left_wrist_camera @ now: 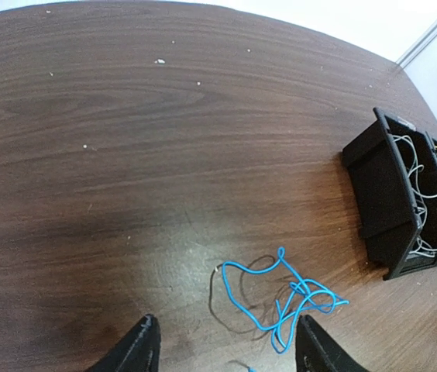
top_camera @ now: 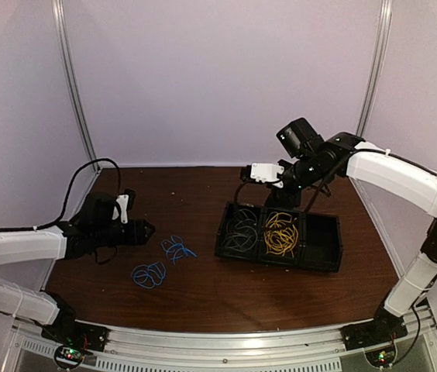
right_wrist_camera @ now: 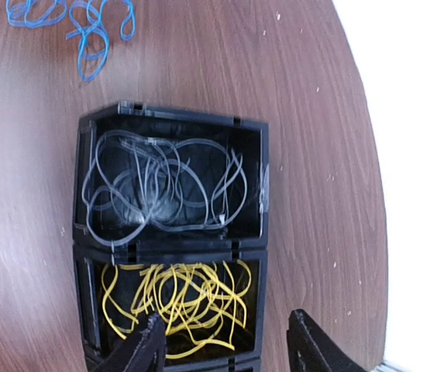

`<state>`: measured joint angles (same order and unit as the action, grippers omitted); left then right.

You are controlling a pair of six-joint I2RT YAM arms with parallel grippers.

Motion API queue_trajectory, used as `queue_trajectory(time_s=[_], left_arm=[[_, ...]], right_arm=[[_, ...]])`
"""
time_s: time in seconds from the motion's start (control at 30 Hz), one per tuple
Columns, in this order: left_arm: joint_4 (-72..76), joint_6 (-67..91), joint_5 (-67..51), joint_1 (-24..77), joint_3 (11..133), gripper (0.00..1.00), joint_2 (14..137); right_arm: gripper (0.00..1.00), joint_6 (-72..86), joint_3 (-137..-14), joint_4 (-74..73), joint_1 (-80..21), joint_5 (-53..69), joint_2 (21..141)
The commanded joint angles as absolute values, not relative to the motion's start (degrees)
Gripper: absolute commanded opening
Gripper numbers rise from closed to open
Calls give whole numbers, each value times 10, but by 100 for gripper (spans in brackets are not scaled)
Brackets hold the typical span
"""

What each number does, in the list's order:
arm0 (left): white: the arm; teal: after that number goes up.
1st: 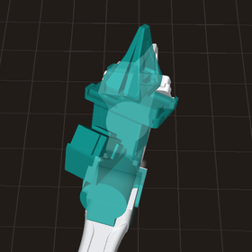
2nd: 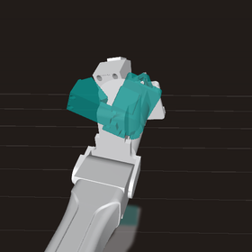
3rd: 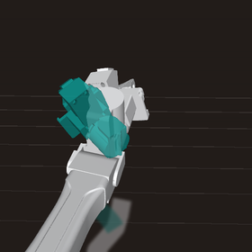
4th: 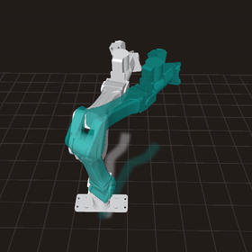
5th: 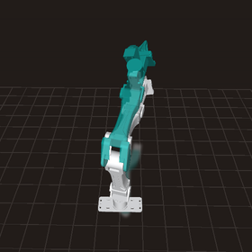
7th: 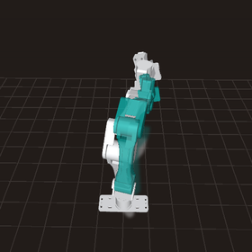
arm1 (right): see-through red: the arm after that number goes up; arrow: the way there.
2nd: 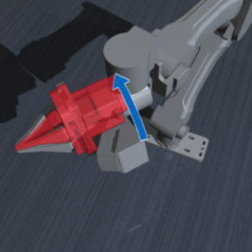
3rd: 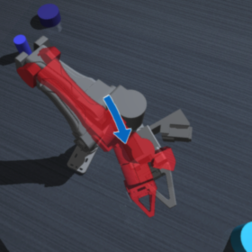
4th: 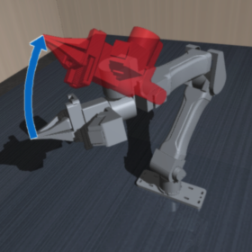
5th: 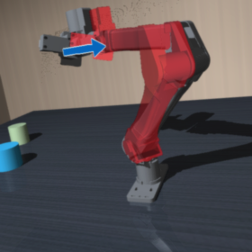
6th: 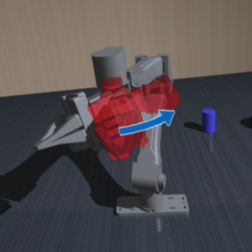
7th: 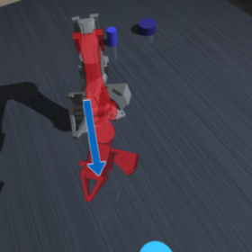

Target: Untangle the cables

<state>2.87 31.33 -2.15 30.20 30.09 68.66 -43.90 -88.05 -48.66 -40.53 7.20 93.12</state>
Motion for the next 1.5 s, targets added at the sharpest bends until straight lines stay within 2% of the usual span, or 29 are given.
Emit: queue_trajectory(time_s=[0.0,0.23,0.43,0.57,1.27,1.4,1.47], left_arm=[[24,300,-21,299,328,61,684],[24,307,-10,299,299,62,653],[27,319,-24,298,282,62,651],[38,327,-23,298,267,62,648],[37,325,-12,299,251,62,648],[33,322,-9,299,251,62,644],[34,323,-9,299,250,62,644]], right_arm=[[54,-364,-922,-427,-425,164,974],[47,-217,-996,-306,-464,270,1080],[46,-204,-1086,-341,-498,268,1226],[47,-195,-1121,-338,-503,279,1281],[49,-106,-1259,-326,-530,376,1435],[41,-89,-1262,-320,-533,356,1445],[29,-79,-1264,-315,-533,349,1446]])
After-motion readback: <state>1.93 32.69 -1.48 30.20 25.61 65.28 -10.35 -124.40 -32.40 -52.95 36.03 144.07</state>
